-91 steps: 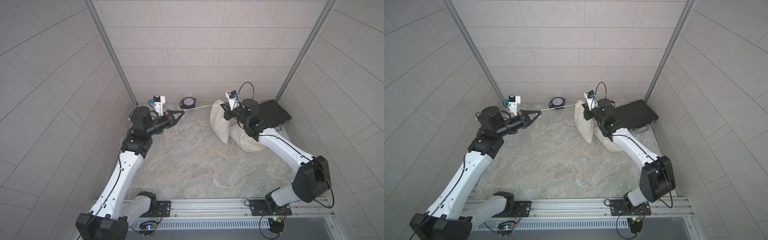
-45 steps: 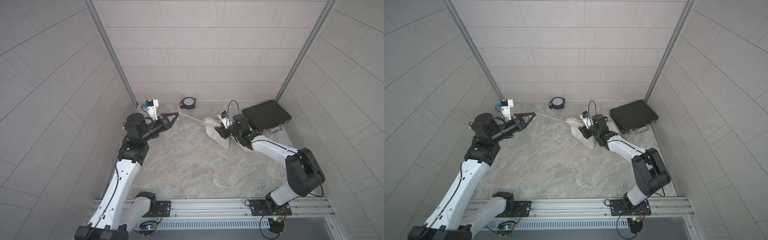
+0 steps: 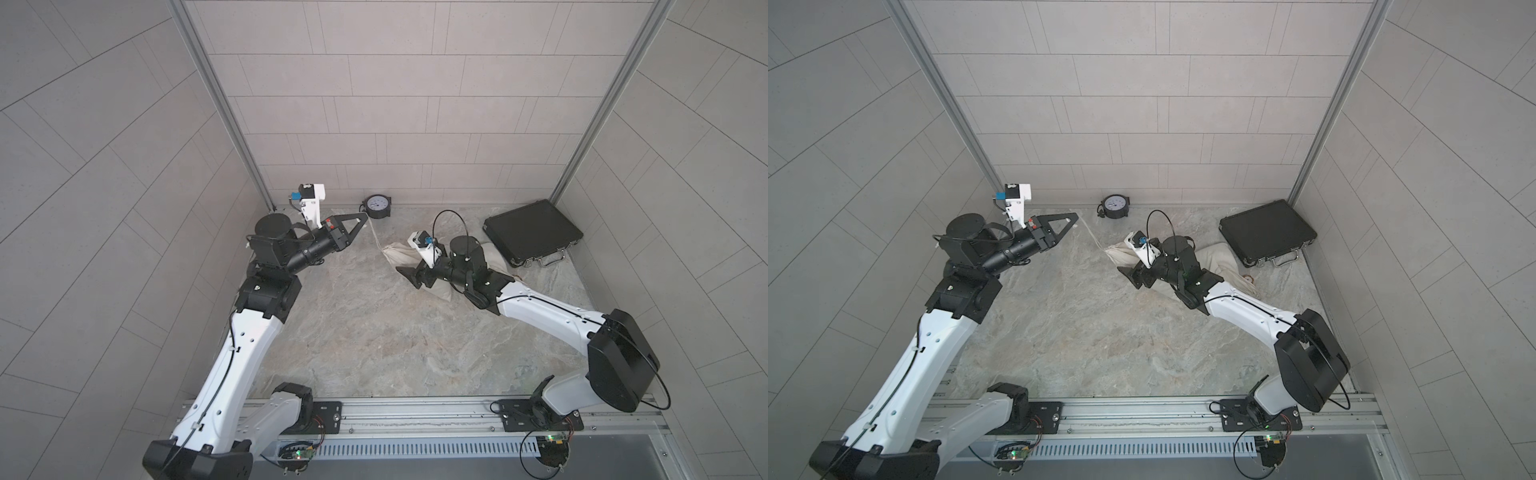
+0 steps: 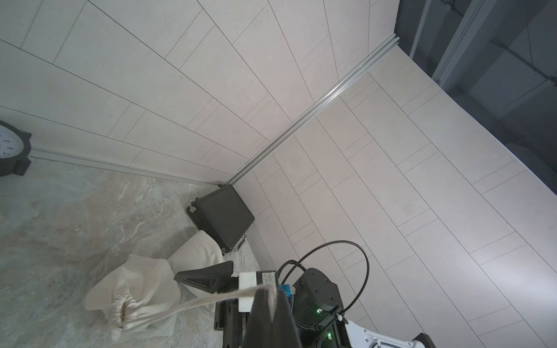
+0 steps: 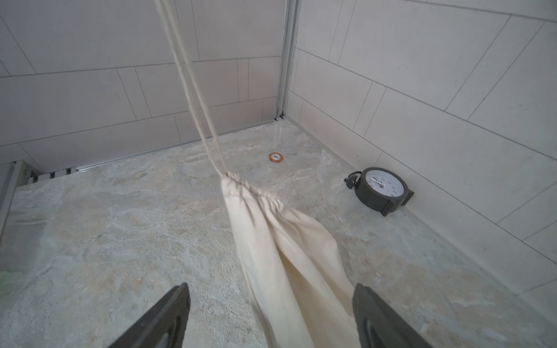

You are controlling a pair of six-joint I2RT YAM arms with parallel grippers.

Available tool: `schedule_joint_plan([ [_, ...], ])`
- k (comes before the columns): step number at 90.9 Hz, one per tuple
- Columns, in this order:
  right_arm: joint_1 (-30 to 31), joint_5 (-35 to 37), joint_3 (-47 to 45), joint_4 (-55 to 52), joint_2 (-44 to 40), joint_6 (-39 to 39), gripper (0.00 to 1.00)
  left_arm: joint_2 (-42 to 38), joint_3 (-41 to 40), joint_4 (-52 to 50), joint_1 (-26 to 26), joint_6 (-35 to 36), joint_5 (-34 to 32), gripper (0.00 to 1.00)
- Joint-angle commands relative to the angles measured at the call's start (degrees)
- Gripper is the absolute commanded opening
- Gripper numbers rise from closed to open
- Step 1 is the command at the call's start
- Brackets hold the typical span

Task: Close the soil bag
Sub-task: Frap the soil bag at the center of the board.

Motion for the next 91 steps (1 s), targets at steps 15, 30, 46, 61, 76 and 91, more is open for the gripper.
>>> schedule_joint_plan([
  [15,0.0,-10.5,10.0,-4.0,4.4,-2.3,0.73,-0.5,2.6,-0.5,-1.7,2.1,-0.5,0.0],
  [30,-0.4,-12.9,15.0,-6.4,8.1,-2.6,0.58,-0.3,2.8,-0.9,-2.0,2.1,-0.6,0.0],
  [46,-2.3,-14.7,16.5,-6.6,8.9,-1.3,0.51,-0.3,2.9,-1.5,-2.2,3.6,-0.8,0.0],
  [61,-3.5,-17.8,19.5,-10.7,11.4,-2.2,0.39,0.1,3.0,-1.5,-2.2,3.8,-0.6,0.0],
  [76,-3.8,-21.5,22.1,-13.0,15.1,-3.0,0.29,0.3,3.5,-1.5,-2.3,3.8,0.0,0.0],
  [91,-3.8,-24.2,23.3,-14.2,15.7,-3.3,0.29,0.9,4.3,-2.1,-2.2,4.1,0.5,0.0],
])
